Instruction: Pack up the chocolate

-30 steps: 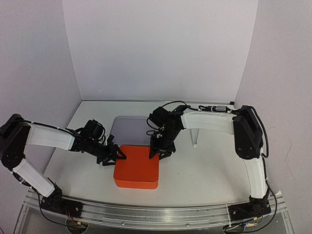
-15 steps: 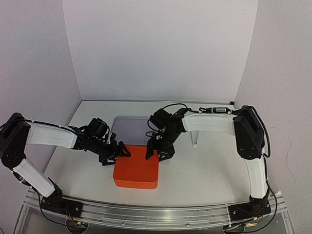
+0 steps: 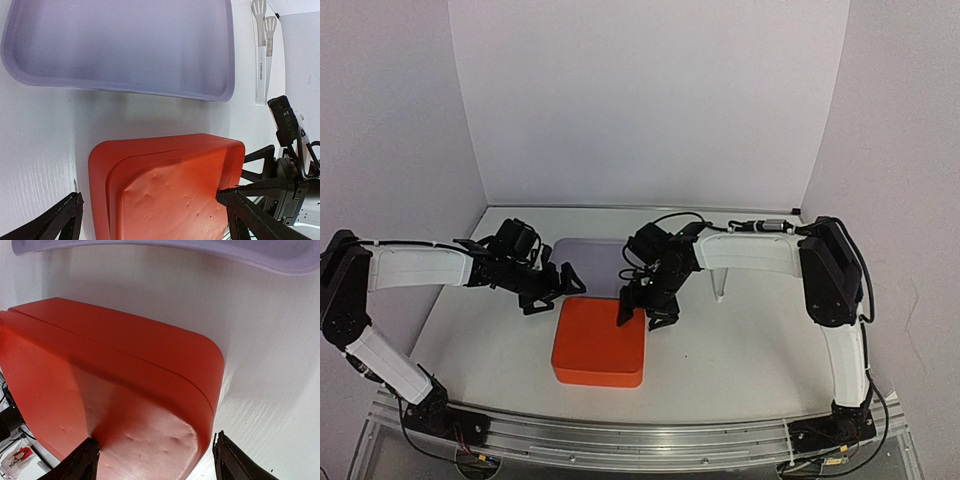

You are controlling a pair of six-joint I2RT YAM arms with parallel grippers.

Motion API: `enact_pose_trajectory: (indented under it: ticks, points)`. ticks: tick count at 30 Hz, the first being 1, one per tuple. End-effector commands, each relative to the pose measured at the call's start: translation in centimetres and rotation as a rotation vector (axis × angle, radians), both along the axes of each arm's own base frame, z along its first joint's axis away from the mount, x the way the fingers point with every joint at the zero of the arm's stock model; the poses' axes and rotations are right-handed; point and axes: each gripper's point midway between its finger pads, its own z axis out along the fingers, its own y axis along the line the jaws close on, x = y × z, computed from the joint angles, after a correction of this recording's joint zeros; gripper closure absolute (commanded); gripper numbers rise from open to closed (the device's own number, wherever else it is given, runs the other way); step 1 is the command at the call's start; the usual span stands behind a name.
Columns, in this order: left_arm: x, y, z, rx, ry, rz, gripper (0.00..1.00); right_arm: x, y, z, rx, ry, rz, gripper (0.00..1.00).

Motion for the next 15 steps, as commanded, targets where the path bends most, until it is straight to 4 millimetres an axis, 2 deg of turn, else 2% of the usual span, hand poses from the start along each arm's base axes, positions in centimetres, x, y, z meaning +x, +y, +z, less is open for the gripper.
enact_pose_trajectory:
  ticks: [1, 6, 15]
  points:
    - [0.7, -0.3, -0.2, -0.053, 0.002, -0.054, 0.02, 1.5, -0.3, 2.0, 0.024, -0.061, -0.015, 0.24]
    - [0.4, -0.6, -0.7, -0.141, 0.015, -0.094, 0.1, 2.0, 0.3, 2.8, 0.069, -0.078, -0.015, 0.23]
    - [0.1, 0.8, -3.0, -0.136, 0.052, -0.076, 0.2, 2.5, 1.4, 3.5, 0.151, -0.075, -0.025, 0.24]
